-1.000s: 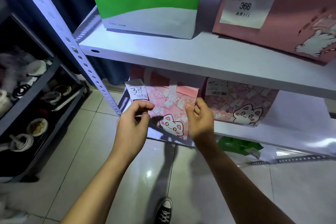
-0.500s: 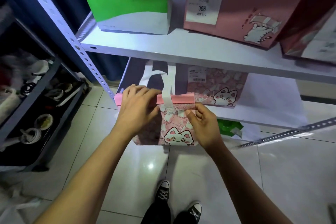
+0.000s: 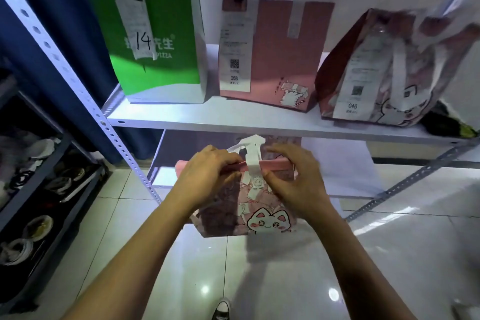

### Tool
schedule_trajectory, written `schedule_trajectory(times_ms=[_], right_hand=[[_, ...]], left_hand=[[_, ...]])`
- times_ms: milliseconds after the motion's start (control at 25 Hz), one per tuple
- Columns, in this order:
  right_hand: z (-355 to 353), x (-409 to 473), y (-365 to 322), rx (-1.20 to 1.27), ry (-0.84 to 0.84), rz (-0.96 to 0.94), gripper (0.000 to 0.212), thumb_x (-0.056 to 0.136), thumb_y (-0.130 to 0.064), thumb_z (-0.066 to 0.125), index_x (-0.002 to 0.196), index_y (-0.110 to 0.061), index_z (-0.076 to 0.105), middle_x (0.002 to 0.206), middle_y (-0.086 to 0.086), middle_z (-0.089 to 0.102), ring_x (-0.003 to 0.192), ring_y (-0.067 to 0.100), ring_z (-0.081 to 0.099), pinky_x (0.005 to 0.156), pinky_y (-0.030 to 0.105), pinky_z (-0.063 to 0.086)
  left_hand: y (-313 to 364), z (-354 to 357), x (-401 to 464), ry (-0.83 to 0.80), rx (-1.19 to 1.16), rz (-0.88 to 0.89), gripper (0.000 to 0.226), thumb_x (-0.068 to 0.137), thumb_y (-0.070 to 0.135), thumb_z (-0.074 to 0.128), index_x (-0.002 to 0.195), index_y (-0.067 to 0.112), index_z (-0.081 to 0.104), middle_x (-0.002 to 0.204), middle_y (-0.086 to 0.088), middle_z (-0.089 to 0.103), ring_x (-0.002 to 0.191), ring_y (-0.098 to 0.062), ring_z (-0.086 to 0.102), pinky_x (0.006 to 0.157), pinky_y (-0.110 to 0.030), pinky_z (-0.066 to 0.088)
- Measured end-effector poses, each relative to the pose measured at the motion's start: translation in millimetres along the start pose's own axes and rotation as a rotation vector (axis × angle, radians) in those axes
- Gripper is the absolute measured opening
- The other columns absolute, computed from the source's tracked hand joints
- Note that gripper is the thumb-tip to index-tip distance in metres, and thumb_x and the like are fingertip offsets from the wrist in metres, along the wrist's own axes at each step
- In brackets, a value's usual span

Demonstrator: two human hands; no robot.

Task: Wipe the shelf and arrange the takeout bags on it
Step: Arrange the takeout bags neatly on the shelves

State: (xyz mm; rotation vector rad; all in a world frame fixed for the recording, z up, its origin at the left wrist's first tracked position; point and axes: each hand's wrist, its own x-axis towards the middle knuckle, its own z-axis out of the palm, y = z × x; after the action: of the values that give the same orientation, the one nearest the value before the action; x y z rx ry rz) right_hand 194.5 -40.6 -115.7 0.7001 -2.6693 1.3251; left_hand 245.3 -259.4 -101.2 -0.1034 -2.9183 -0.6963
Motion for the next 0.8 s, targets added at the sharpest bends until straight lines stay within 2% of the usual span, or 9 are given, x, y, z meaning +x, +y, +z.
schedule_trajectory(times_ms=[80,160,280,360,480,560,640,720,800], right_hand=[[-21.4,8.7,-8.3,0.018,-0.03,-0.004,0.022,0.085,-0.033,0.078,0.105,-0.039,0.07,0.1,-0.026,0.066,0.098,-0.004,0.058,0.086,0.024,0.05],[-46.5,11.7,-15.6,0.098,-0.032,0.023,0.017,0.086,-0.024,0.077,0.096,-0.037,0.073,0.089,-0.022,0.068,0.088,-0.007,0.062,0.072,0.007,0.045],[-79.4,17.1,-21.4,0.172,-0.014,0.04,0.015,0.09,-0.017,0.074,0.094,-0.032,0.073,0.089,-0.015,0.072,0.085,-0.001,0.066,0.066,0.011,0.051],[-99.6,22.9,-26.3,0.193,0.002,0.028,0.014,0.091,-0.014,0.071,0.093,-0.029,0.072,0.085,-0.011,0.073,0.082,0.005,0.068,0.065,0.018,0.056],[-126.8,24.6,-28.9,0.233,0.045,0.006,0.018,0.091,-0.01,0.07,0.091,-0.028,0.072,0.082,-0.017,0.073,0.074,0.003,0.068,0.062,0.017,0.054],[-139.9,23.8,-26.4,0.254,0.063,0.012,0.017,0.091,-0.009,0.07,0.091,-0.026,0.071,0.083,-0.015,0.073,0.073,0.006,0.068,0.061,0.019,0.055],[-149.3,22.4,-20.0,0.247,0.085,0.021,0.014,0.09,-0.009,0.071,0.091,-0.022,0.072,0.086,-0.009,0.074,0.074,0.011,0.069,0.064,0.025,0.058],[-157.2,19.6,-13.4,0.261,0.093,0.034,0.011,0.09,-0.008,0.07,0.092,-0.019,0.072,0.088,-0.007,0.074,0.077,0.011,0.071,0.064,0.026,0.059],[-163.9,16.3,-5.6,0.277,0.089,0.056,0.009,0.091,-0.008,0.069,0.094,-0.016,0.072,0.089,-0.007,0.074,0.08,0.011,0.073,0.064,0.024,0.059]], left_hand=[[13.5,-10.4,12.5,0.004,0.008,0.048,0.016,0.089,0.033,0.07,0.105,0.034,0.071,0.099,0.011,0.073,0.093,-0.017,0.055,0.077,-0.036,0.049],[29.4,-23.8,26.6,-0.001,0.031,0.088,0.014,0.089,0.033,0.07,0.103,0.031,0.069,0.096,0.009,0.071,0.093,-0.019,0.056,0.076,-0.037,0.049],[53.9,-45.8,51.8,-0.054,0.027,0.139,0.015,0.089,0.037,0.068,0.102,0.03,0.067,0.097,0.008,0.068,0.096,-0.017,0.056,0.08,-0.038,0.05],[69.1,-67.0,76.4,-0.048,-0.066,0.179,0.025,0.089,0.044,0.067,0.11,0.031,0.066,0.108,0.012,0.066,0.1,-0.009,0.056,0.087,-0.031,0.048],[88.2,-101.8,124.2,0.073,-0.046,0.241,0.039,0.092,0.048,0.062,0.124,0.027,0.059,0.123,0.006,0.061,0.111,-0.012,0.054,0.098,-0.035,0.044],[97.0,-121.1,160.7,0.175,0.075,0.21,0.039,0.095,0.036,0.06,0.131,0.023,0.054,0.132,-0.001,0.058,0.119,-0.024,0.053,0.101,-0.041,0.044],[99.9,-133.0,195.4,0.249,0.184,0.134,0.04,0.096,0.02,0.055,0.135,0.02,0.05,0.133,-0.008,0.057,0.119,-0.033,0.054,0.093,-0.043,0.046],[96.1,-135.6,223.8,0.212,0.226,0.067,0.05,0.093,0.011,0.051,0.142,0.022,0.044,0.139,-0.01,0.051,0.126,-0.034,0.048,0.095,-0.044,0.043],[87.2,-131.1,245.3,0.118,0.297,0.033,0.064,0.092,0.01,0.052,0.152,0.025,0.032,0.152,-0.009,0.039,0.138,-0.032,0.037,0.11,-0.045,0.036]])
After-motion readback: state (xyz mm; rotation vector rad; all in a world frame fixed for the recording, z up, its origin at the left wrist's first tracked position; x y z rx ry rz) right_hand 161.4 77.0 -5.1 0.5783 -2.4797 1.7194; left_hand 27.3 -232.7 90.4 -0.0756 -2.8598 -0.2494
